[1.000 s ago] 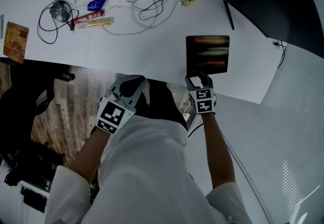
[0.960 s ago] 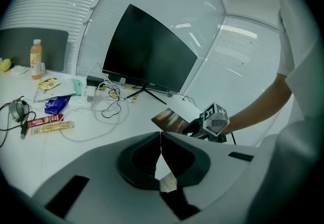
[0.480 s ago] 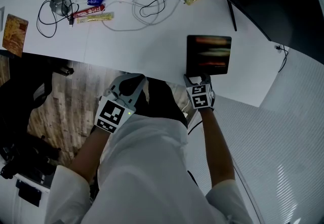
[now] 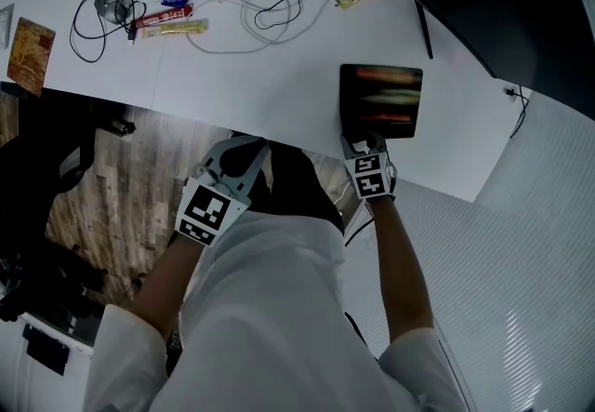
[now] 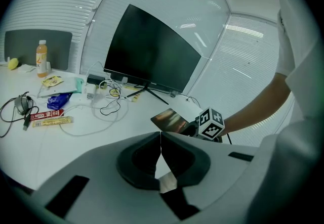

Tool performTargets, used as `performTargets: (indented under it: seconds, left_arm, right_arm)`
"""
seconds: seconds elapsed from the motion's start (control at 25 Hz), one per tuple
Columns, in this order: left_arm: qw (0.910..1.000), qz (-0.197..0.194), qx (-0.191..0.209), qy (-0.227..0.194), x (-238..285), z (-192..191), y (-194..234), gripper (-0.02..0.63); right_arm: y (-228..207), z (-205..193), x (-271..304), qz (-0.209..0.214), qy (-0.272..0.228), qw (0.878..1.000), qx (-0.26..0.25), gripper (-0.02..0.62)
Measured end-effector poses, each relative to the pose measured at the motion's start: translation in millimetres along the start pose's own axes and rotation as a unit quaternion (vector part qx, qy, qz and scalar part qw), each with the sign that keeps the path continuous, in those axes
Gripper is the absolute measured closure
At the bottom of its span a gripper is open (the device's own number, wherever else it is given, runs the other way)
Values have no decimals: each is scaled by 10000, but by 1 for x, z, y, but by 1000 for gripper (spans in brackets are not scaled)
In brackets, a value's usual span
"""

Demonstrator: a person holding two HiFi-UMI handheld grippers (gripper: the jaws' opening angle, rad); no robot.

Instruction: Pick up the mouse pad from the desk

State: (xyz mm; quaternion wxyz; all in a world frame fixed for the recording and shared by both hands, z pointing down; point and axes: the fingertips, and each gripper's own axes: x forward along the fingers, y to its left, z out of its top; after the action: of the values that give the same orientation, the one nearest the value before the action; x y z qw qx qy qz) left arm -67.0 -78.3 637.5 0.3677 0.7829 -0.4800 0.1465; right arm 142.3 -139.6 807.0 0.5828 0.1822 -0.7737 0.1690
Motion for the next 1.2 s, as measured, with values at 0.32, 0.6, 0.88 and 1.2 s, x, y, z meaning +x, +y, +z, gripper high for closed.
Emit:
performTargets:
  seconds: [0.32, 0.6, 0.88, 1.2]
  left_arm:
    - [9998, 197, 55, -76, -1, 3, -15, 588]
    - [9990, 372, 39, -250, -3, 11, -34, 588]
    - [9975, 540, 31, -444, -8, 24, -49, 588]
    - [9968, 547, 246, -522, -22, 38, -66, 588]
  right_arm:
    - [-11, 7, -4, 22, -139, 9999, 10, 511]
    - [-20, 13, -20, 146, -385, 9991, 94, 538]
    - [-32, 22, -49, 27, -778, 9967, 242, 541]
    - [-51, 26, -85, -270, -1114, 9916, 593, 541]
